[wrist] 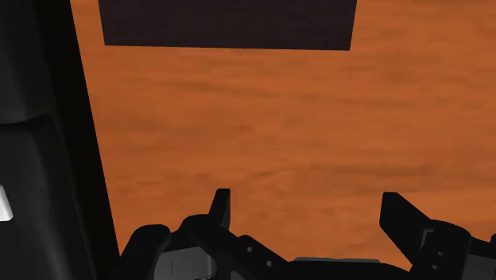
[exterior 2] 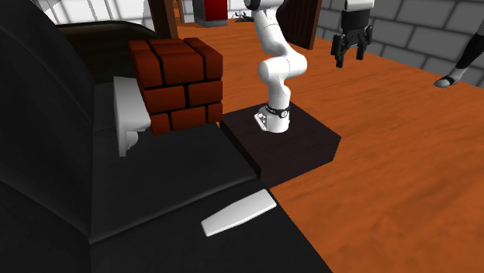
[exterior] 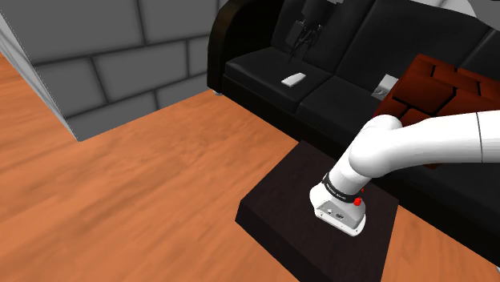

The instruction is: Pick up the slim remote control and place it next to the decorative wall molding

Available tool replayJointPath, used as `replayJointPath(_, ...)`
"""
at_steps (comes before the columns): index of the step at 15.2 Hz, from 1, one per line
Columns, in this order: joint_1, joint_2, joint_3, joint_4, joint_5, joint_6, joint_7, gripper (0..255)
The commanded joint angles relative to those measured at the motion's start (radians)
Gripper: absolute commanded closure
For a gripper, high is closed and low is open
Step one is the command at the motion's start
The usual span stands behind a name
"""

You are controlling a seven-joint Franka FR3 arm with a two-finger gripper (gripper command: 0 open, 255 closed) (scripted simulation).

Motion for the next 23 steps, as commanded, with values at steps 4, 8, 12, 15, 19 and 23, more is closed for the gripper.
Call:
replayJointPath(4,-0.037,0.100,-0.003,0.027,-0.008,0.066,0.048,0)
replayJointPath(8,-0.084,0.233,-0.011,0.073,-0.020,0.142,0.114,0)
replayJointPath(12,-0.127,0.363,-0.024,0.131,-0.032,0.204,0.181,0)
replayJointPath(15,-0.158,0.458,-0.038,0.180,-0.041,0.242,0.230,0)
replayJointPath(19,-0.195,0.581,-0.062,0.251,-0.051,0.281,0.295,0)
replayJointPath(23,-0.230,0.699,-0.090,0.328,-0.056,0.310,0.357,0)
